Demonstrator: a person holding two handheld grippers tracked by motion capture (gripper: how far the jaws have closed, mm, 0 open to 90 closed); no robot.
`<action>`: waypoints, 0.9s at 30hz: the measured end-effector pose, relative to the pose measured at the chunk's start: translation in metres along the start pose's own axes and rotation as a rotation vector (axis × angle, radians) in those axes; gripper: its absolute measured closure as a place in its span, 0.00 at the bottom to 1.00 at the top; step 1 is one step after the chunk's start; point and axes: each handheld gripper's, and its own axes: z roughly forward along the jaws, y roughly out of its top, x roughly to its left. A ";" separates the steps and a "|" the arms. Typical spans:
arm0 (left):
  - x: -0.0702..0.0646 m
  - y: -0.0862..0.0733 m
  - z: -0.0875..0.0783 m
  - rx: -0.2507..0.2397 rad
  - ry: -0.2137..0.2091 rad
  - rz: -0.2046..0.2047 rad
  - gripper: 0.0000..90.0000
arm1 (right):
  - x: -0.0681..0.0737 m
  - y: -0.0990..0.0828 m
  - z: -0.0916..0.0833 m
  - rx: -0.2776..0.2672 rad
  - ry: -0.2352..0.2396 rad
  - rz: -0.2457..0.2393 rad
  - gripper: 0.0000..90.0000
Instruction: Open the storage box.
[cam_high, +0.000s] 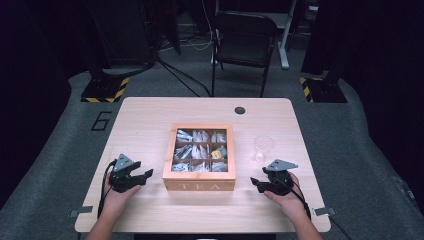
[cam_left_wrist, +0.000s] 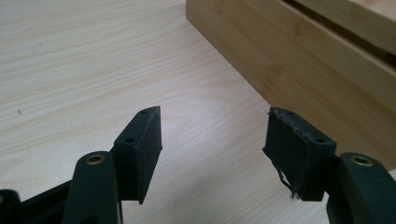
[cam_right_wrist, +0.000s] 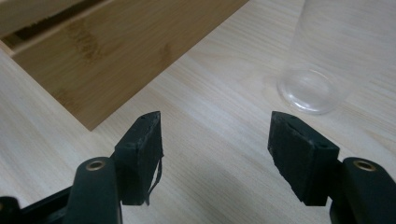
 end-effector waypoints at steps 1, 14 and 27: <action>0.000 0.000 -0.001 -0.008 -0.003 -0.003 0.41 | 0.000 0.000 -0.001 -0.011 0.004 0.008 0.39; -0.010 0.003 -0.016 -0.054 -0.027 -0.006 0.41 | 0.012 0.008 -0.012 -0.047 0.029 0.034 0.45; -0.022 0.004 -0.025 -0.073 -0.033 0.034 0.44 | 0.028 0.015 -0.018 -0.106 0.039 -0.033 0.50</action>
